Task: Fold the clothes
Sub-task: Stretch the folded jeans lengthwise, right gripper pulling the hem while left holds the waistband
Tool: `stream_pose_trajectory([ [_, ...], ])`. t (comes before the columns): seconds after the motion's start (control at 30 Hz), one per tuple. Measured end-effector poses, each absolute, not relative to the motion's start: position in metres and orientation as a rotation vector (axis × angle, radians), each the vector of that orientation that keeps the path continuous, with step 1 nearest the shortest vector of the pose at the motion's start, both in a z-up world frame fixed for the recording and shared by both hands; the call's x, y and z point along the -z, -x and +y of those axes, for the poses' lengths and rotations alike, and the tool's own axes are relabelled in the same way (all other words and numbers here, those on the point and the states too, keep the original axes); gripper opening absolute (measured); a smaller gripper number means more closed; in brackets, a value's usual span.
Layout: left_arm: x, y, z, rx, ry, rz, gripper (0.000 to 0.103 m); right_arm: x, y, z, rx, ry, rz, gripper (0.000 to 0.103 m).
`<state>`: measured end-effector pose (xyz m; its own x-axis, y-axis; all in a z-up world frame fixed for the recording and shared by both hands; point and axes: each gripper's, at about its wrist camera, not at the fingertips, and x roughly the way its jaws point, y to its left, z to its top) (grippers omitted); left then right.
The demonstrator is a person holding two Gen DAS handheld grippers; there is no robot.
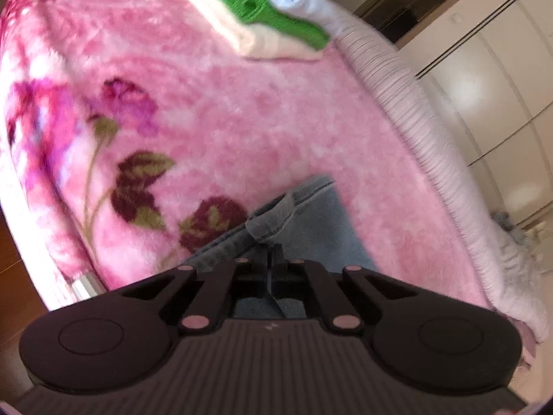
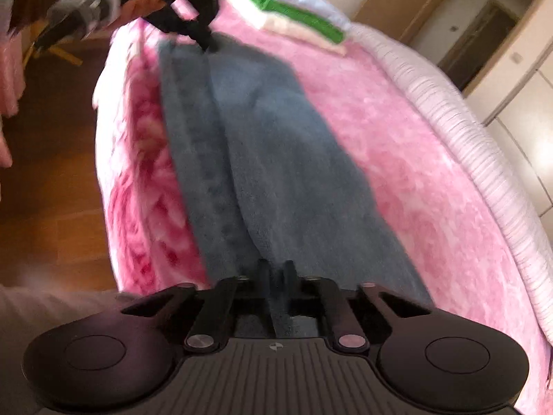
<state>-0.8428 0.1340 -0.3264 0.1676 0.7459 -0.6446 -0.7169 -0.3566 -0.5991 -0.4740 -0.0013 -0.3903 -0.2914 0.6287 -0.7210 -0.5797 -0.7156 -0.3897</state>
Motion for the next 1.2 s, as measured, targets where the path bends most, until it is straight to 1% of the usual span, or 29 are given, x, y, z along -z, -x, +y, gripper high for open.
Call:
stream_pose_trajectory([
  [0.07,0.316,0.844,0.122,-1.500,1.148,-0.056,0.000,0.380,0.467,-0.001,-2.053,1.107,-0.049,0.001],
  [0.2,0.294,0.843,0.090,-1.482,0.999,-0.069,0.000,0.361,0.454,-0.008,-2.095,1.024,-0.014,0.001],
  [0.33,0.321,0.847,0.075,-1.496,1.045,-0.045,0.000,0.374,0.459,-0.017,-2.109,1.086,0.006,0.001],
  [0.4,0.332,0.851,0.070,-1.499,1.084,-0.065,0.000,0.382,0.462,-0.019,-2.101,1.114,0.007,0.001],
  [0.5,0.328,0.857,0.059,-1.480,1.071,-0.130,0.000,0.381,0.464,-0.023,-2.098,1.119,-0.020,0.001],
  [0.57,0.323,0.855,0.055,-1.483,1.026,-0.107,0.000,0.376,0.460,-0.024,-2.108,1.099,-0.004,0.001],
  [0.63,0.326,0.851,0.059,-1.506,1.010,-0.046,0.000,0.379,0.460,-0.024,-2.109,1.099,0.014,0.001],
  [0.73,0.344,0.851,0.065,-1.534,1.043,0.000,0.001,0.390,0.467,-0.022,-2.093,1.124,0.040,0.002],
  [0.8,0.349,0.850,0.064,-1.546,1.043,0.026,0.003,0.398,0.469,-0.020,-2.086,1.136,0.077,0.011],
  [0.83,0.349,0.849,0.063,-1.553,1.029,0.046,0.005,0.402,0.470,-0.019,-2.082,1.142,0.096,0.014],
  [0.9,0.338,0.843,0.064,-1.595,0.974,0.137,0.008,0.394,0.464,-0.018,-2.085,1.103,0.179,0.020],
  [0.93,0.331,0.838,0.061,-1.631,0.930,0.175,0.008,0.386,0.455,-0.016,-2.093,1.050,0.263,0.026],
  [0.97,0.324,0.834,0.058,-1.666,0.885,0.214,0.010,0.379,0.443,-0.015,-2.081,0.986,0.334,0.029],
  [1.07,0.303,0.821,0.050,-1.762,0.746,0.325,0.008,0.358,0.395,-0.013,-1.970,0.767,0.558,0.031],
  [1.13,0.289,0.811,0.042,-1.725,0.712,0.310,0.008,0.352,0.352,-0.012,-1.817,0.625,0.706,0.031],
  [1.2,0.283,0.794,0.041,-1.627,0.722,0.289,0.008,0.351,0.322,-0.015,-1.695,0.547,0.768,0.031],
])
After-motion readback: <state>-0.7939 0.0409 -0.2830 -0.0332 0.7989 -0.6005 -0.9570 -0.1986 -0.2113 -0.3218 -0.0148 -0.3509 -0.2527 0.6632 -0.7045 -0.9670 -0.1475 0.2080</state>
